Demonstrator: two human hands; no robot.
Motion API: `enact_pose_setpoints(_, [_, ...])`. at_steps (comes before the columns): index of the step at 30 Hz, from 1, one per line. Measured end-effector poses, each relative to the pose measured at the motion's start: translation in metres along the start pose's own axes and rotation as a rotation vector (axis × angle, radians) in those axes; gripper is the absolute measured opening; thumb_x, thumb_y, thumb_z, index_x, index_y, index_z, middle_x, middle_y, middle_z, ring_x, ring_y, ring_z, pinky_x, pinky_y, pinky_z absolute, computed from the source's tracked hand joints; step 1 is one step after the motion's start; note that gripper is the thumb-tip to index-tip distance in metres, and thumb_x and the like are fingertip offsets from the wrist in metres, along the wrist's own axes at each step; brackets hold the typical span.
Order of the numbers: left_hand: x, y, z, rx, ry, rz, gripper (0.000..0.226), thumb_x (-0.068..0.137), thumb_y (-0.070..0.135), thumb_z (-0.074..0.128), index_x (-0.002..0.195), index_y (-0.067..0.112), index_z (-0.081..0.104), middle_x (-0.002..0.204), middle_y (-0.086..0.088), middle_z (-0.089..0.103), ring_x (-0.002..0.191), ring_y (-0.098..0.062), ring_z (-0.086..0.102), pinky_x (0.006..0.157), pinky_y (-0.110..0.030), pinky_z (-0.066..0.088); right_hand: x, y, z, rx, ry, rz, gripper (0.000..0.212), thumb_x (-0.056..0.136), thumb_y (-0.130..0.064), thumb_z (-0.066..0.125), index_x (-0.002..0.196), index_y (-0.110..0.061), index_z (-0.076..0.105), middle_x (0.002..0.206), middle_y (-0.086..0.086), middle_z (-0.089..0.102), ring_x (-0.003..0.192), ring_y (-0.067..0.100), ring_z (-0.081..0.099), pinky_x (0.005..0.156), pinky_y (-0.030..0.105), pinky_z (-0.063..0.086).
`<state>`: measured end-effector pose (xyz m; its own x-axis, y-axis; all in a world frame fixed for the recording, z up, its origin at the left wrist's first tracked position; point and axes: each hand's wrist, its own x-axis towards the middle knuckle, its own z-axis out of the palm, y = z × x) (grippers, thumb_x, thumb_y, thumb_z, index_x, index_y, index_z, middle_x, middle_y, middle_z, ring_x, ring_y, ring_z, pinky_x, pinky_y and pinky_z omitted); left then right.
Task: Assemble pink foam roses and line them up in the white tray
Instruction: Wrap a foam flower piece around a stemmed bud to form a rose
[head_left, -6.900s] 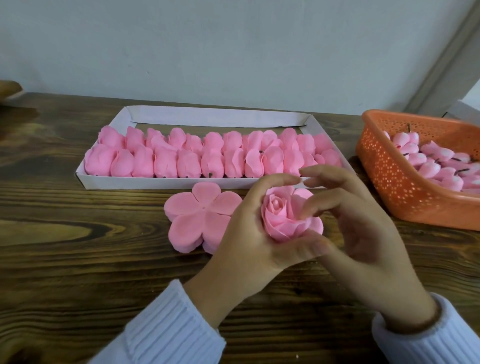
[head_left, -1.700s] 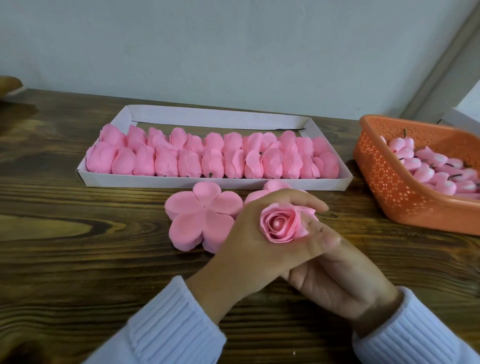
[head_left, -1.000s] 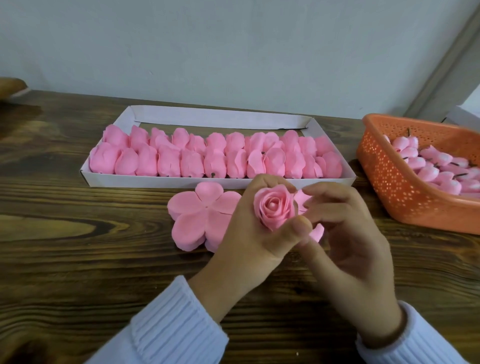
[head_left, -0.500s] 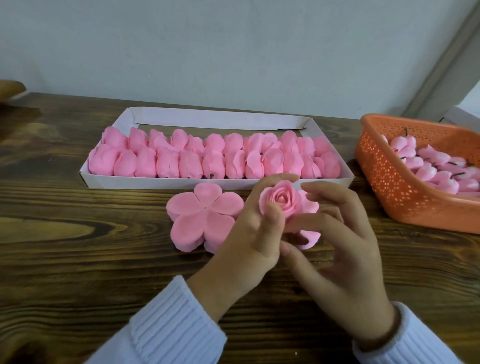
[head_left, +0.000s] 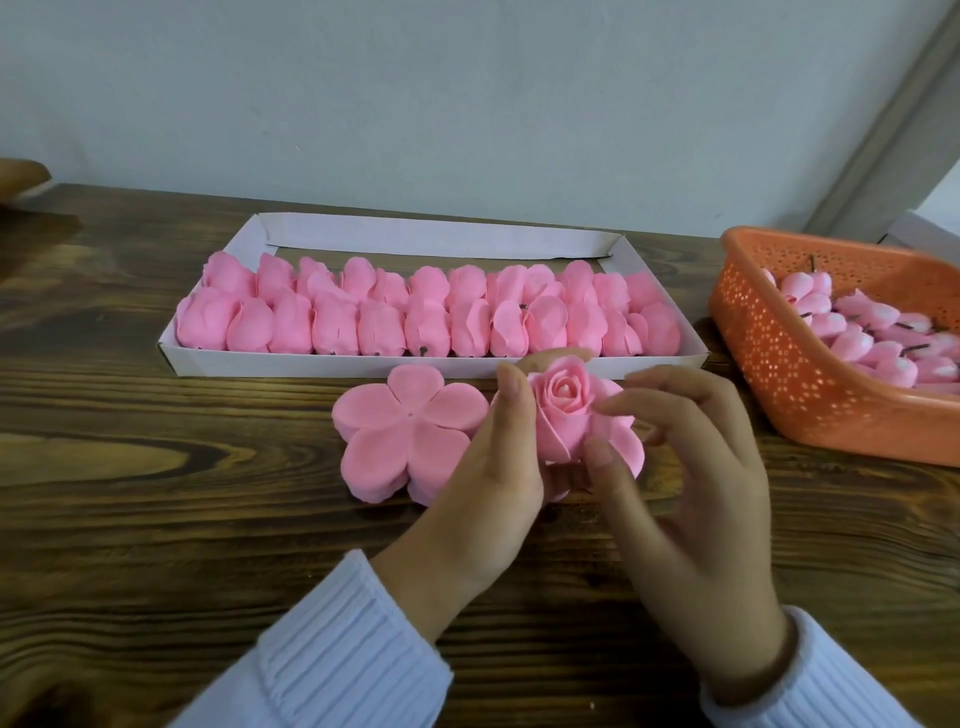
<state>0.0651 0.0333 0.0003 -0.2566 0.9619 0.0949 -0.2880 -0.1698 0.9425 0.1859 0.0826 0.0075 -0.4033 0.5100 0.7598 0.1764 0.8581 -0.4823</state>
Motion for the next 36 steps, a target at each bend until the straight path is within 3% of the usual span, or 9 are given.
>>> enact_pose_setpoints(8, [0.0009, 0.0004, 0.0017, 0.013, 0.028, 0.022, 0.108, 0.057, 0.093, 0.049, 0.132, 0.016, 0.048, 0.117, -0.029, 0.057, 0.115, -0.051, 0.05, 0.101, -0.067, 0.036, 0.0014, 0.0033, -0.0013, 0.086, -0.07, -0.018, 0.007, 0.084, -0.027, 0.064, 0.086, -0.022, 0.059, 0.117, 0.002, 0.052, 0.112, 0.025, 0.054, 0.09, 0.045, 0.046])
enact_pose_setpoints(11, [0.0013, 0.0012, 0.0025, 0.03, 0.019, 0.062, 0.109, 0.052, 0.094, 0.051, 0.13, 0.018, 0.052, 0.114, -0.023, 0.059, 0.112, -0.048, 0.052, 0.099, -0.068, 0.036, 0.0015, 0.0041, -0.0012, 0.067, -0.07, -0.032, 0.005, 0.085, -0.026, 0.064, 0.084, -0.021, 0.063, 0.111, 0.001, 0.054, 0.108, 0.023, 0.056, 0.089, 0.038, 0.046])
enact_pose_setpoints(14, [0.0009, 0.0048, 0.0044, 0.064, -0.001, 0.111, 0.109, 0.057, 0.089, 0.055, 0.127, 0.006, 0.048, 0.117, -0.037, 0.053, 0.109, -0.053, 0.053, 0.095, -0.07, 0.039, 0.0016, 0.004, -0.0019, 0.057, -0.054, -0.044, 0.009, 0.084, -0.022, 0.066, 0.08, -0.015, 0.067, 0.091, 0.0, 0.059, 0.092, 0.016, 0.06, 0.08, 0.026, 0.046])
enact_pose_setpoints(17, [0.0017, 0.005, 0.0021, 0.187, 0.002, 0.189, 0.103, 0.054, 0.087, 0.058, 0.12, 0.009, 0.049, 0.091, -0.014, 0.064, 0.08, -0.026, 0.063, 0.078, -0.037, 0.055, 0.0015, 0.0026, -0.0033, 0.133, -0.081, -0.067, 0.004, 0.085, -0.018, 0.066, 0.082, -0.017, 0.063, 0.08, 0.0, 0.062, 0.08, 0.019, 0.061, 0.073, 0.025, 0.046])
enact_pose_setpoints(20, [0.0002, 0.007, 0.0012, 0.157, -0.04, 0.221, 0.094, 0.055, 0.072, 0.07, 0.121, 0.009, 0.047, 0.082, 0.011, 0.061, 0.076, -0.001, 0.06, 0.068, -0.016, 0.049, 0.0011, 0.0032, -0.0037, 0.228, -0.102, -0.061, 0.005, 0.087, -0.016, 0.065, 0.085, -0.019, 0.062, 0.081, -0.002, 0.064, 0.08, 0.021, 0.062, 0.071, 0.03, 0.047])
enact_pose_setpoints(26, [-0.0001, 0.0059, -0.0006, 0.129, -0.076, 0.169, 0.084, 0.059, 0.026, 0.084, 0.131, 0.01, 0.044, 0.108, -0.021, 0.061, 0.1, -0.023, 0.062, 0.088, -0.038, 0.052, 0.001, 0.0052, -0.0022, 0.342, -0.079, -0.001, 0.028, 0.082, -0.012, 0.064, 0.105, -0.024, 0.055, 0.102, -0.024, 0.061, 0.093, 0.003, 0.065, 0.08, 0.016, 0.048])
enact_pose_setpoints(29, [0.0, 0.0041, -0.0023, 0.104, -0.077, 0.165, 0.076, 0.061, 0.023, 0.079, 0.129, 0.011, 0.047, 0.109, -0.016, 0.063, 0.102, -0.023, 0.063, 0.09, -0.039, 0.052, 0.001, 0.0055, -0.0018, 0.386, -0.058, 0.02, 0.026, 0.081, -0.013, 0.065, 0.103, -0.024, 0.056, 0.1, -0.023, 0.063, 0.092, 0.005, 0.066, 0.079, 0.019, 0.05])
enact_pose_setpoints(32, [-0.0015, 0.004, -0.0017, 0.074, -0.103, 0.163, 0.064, 0.063, 0.025, 0.077, 0.122, 0.018, 0.054, 0.113, -0.029, 0.061, 0.108, -0.039, 0.06, 0.096, -0.051, 0.049, 0.0009, 0.0039, -0.0029, 0.387, -0.024, 0.012, 0.025, 0.082, -0.015, 0.067, 0.099, -0.031, 0.058, 0.095, -0.02, 0.063, 0.088, 0.007, 0.066, 0.079, 0.021, 0.05])
enact_pose_setpoints(36, [-0.0016, 0.0051, -0.0011, 0.089, -0.139, 0.174, 0.038, 0.068, 0.029, 0.074, 0.105, 0.03, 0.065, 0.105, -0.014, 0.066, 0.101, -0.024, 0.064, 0.087, -0.035, 0.053, 0.0006, 0.0016, -0.0041, 0.387, 0.011, 0.014, 0.025, 0.079, -0.012, 0.069, 0.095, -0.028, 0.058, 0.091, -0.013, 0.063, 0.086, 0.004, 0.065, 0.076, 0.014, 0.047])
